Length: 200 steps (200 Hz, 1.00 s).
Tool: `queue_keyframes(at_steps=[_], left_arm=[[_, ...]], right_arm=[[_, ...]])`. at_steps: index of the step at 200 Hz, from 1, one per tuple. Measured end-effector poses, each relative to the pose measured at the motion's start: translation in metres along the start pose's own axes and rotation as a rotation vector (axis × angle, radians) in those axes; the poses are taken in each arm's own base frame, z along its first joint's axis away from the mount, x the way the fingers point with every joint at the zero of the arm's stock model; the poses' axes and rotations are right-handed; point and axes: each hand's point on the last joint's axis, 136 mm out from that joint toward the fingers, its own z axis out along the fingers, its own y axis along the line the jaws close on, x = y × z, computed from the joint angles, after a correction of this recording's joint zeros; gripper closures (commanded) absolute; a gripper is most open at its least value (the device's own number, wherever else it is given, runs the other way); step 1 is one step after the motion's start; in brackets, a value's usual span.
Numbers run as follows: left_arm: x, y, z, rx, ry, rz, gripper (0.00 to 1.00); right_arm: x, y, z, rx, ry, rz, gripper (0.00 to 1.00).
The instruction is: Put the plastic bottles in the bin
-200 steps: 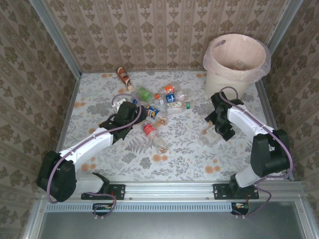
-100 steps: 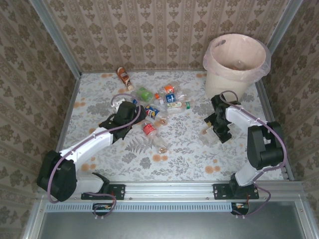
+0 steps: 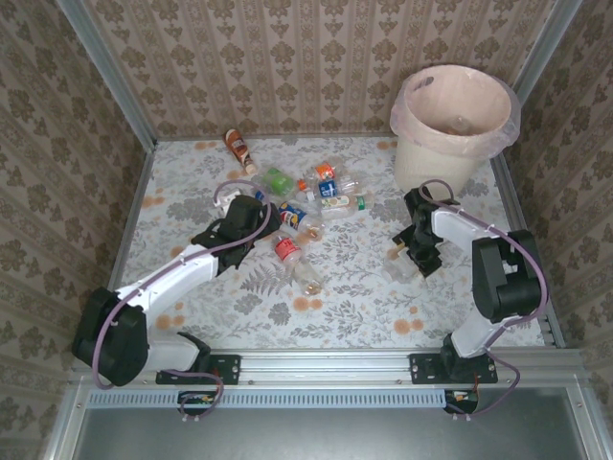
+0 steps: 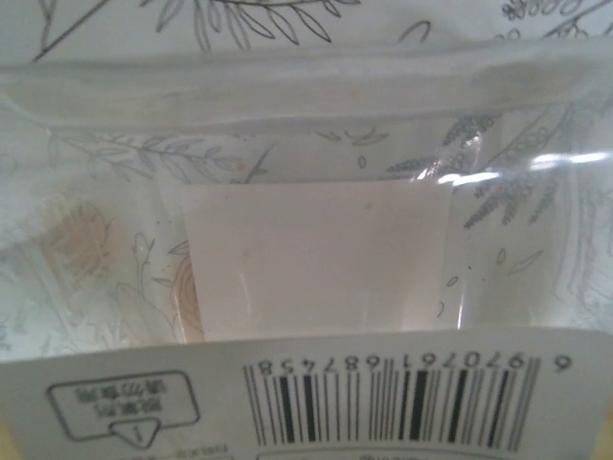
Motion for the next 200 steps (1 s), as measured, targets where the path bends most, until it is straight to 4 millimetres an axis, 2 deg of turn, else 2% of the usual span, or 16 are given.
queue_keyframes(at_steps=[40, 78, 146, 176, 200], left_arm=[[0.003, 0.001, 0.003, -0.007, 0.01, 0.004, 0.0], [0.003, 0.001, 0.003, -0.004, 0.012, 0.003, 0.0], [0.005, -0.001, 0.003, 0.004, 0.019, 0.003, 0.0], [0.005, -0.001, 0.003, 0.004, 0.02, 0.003, 0.0], [0.005, -0.001, 0.003, 0.005, 0.02, 0.003, 0.0]], right_arm=[[-0.003, 0.007, -0.018, -0.101, -0.044, -0.047, 0.28], [-0.006, 0.035, -0.056, -0.301, -0.097, -0.157, 0.3], [0.013, 0.104, -0.148, -0.884, -0.188, -0.401, 0.31], [0.006, 0.123, -0.195, -1.035, -0.311, -0.486, 0.3], [-0.008, 0.139, -0.245, -1.125, -0.436, -0.536, 0.3]])
